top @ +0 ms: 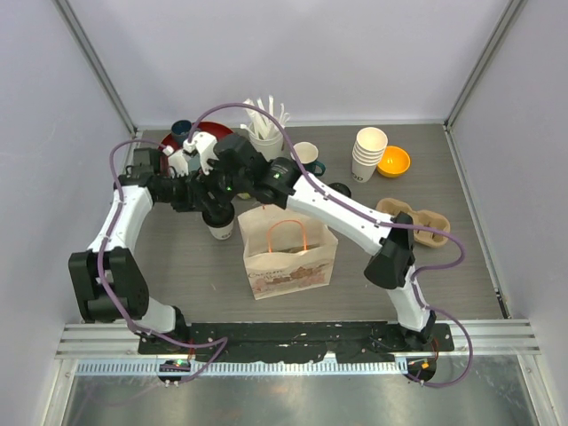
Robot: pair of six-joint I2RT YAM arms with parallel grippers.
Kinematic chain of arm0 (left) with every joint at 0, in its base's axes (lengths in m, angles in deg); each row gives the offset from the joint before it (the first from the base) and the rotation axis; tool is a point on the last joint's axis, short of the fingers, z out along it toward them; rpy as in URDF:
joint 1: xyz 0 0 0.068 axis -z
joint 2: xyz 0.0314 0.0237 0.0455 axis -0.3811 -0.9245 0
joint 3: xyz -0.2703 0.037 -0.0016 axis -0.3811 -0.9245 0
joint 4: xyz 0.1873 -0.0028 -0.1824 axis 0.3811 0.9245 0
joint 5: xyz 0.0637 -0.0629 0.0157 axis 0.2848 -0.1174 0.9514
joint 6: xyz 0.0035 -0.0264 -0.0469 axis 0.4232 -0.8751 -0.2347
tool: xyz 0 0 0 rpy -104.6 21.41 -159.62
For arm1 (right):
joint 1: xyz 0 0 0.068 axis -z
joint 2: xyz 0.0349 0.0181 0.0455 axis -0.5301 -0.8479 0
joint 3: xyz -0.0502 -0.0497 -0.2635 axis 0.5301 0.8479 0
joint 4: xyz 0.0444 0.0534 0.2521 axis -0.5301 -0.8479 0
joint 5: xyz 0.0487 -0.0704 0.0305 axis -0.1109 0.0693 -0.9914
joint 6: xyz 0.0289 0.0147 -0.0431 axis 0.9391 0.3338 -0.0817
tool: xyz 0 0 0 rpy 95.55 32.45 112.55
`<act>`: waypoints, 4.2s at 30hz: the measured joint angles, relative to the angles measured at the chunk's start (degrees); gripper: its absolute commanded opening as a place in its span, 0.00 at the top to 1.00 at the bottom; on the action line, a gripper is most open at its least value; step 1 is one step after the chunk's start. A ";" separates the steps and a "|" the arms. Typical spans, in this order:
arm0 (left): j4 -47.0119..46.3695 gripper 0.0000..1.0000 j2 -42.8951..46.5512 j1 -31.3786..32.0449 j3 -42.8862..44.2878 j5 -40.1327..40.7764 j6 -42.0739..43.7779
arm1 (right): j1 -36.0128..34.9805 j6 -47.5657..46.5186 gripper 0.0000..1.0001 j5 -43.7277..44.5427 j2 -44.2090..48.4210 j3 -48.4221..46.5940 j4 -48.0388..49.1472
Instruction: Pack the takeout coffee
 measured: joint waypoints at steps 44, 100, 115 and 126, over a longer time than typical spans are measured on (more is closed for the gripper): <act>35.91 1.00 19.96 0.09 12.94 -4.52 32.52 | -20.59 -47.82 0.56 9.79 9.92 7.10 -15.80; 36.35 0.49 18.38 0.48 14.51 -7.06 35.56 | -20.52 -55.08 0.99 16.59 4.76 3.58 -18.29; 35.65 0.27 20.50 0.46 21.49 -7.23 23.91 | -17.09 -47.98 0.99 16.59 8.35 3.78 -18.21; 26.91 0.27 24.13 0.46 34.32 -7.08 11.47 | -15.32 -37.33 0.99 14.86 16.70 1.84 -18.21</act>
